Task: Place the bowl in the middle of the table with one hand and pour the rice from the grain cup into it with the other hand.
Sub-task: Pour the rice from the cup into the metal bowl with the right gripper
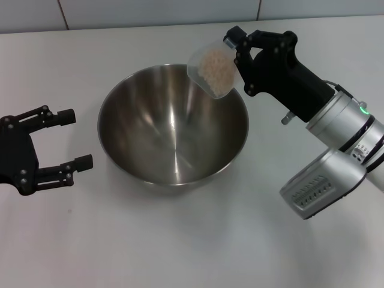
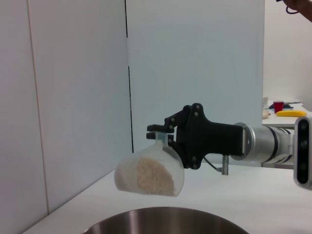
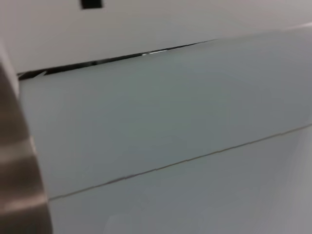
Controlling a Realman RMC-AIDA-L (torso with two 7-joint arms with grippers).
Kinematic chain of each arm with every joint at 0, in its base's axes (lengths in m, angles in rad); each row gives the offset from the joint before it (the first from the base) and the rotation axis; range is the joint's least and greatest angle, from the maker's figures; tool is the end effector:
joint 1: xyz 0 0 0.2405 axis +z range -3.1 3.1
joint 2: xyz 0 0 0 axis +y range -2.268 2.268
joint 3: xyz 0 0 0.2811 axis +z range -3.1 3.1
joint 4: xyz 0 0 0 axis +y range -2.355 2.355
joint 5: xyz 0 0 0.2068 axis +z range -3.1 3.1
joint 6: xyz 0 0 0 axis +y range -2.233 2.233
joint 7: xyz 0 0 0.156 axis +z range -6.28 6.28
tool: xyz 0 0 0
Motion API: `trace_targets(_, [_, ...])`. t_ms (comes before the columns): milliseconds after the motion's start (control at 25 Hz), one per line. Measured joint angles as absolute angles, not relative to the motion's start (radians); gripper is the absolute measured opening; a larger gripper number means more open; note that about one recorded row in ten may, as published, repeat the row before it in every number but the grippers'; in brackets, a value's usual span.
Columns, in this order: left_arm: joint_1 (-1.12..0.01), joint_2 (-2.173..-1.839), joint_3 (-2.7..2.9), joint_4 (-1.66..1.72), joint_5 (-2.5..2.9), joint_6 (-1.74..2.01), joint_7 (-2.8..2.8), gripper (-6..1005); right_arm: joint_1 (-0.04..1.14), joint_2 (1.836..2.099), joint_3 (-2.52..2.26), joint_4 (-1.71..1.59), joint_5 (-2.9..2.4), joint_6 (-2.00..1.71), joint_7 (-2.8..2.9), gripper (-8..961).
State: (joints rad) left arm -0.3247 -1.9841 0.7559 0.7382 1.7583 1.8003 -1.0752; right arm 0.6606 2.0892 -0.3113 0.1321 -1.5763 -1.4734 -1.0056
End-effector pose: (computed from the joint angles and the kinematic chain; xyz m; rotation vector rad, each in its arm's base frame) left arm -0.3024 0.2846 0.0382 -2.6752 -0.1707 -0.8307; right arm 0.2288 0.3533 -0.0739 -1.6314 -0.9985 0.2605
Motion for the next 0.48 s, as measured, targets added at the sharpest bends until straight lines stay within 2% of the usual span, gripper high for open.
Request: trace_targets(480, [-0.332, -1.986, 0.752, 0.745, 1.757, 1.801, -1.075, 835, 0.689, 2.089, -0.312, 0.135, -1.614, -1.454, -1.283, 50])
